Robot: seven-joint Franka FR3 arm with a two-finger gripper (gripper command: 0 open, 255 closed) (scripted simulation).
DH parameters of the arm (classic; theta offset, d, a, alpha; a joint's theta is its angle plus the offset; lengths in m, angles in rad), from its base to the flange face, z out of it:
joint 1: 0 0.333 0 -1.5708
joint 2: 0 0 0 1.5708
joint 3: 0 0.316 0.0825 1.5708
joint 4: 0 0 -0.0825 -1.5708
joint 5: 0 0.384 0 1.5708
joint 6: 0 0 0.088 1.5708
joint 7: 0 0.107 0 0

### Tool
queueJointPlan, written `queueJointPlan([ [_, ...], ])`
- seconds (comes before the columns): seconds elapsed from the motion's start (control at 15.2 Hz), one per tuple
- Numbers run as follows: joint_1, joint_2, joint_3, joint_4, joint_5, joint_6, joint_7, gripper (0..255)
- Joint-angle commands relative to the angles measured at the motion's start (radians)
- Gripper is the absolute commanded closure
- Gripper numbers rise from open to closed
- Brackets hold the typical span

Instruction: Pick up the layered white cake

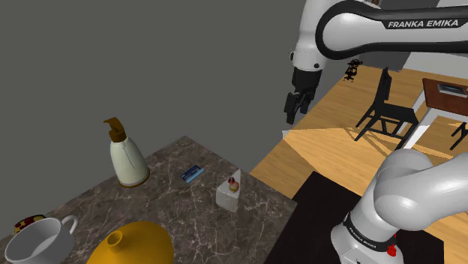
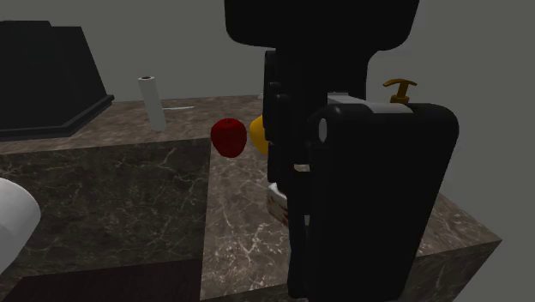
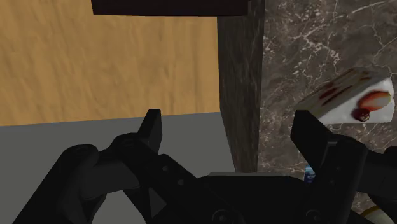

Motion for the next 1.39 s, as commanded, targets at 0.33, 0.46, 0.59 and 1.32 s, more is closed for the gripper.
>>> queueJointPlan([
  [0.33, 0.041, 0.071, 0.132, -0.006, 0.039, 0.045, 0.142, 0],
  [0.46, 0.055, 0.111, 0.184, 0.001, 0.051, 0.064, 0.199, 0],
  [0.59, 0.067, 0.158, 0.236, 0.014, 0.060, 0.083, 0.256, 0],
  [1.32, 0.108, 0.521, 0.496, 0.179, 0.013, 0.161, 0.598, 0],
])
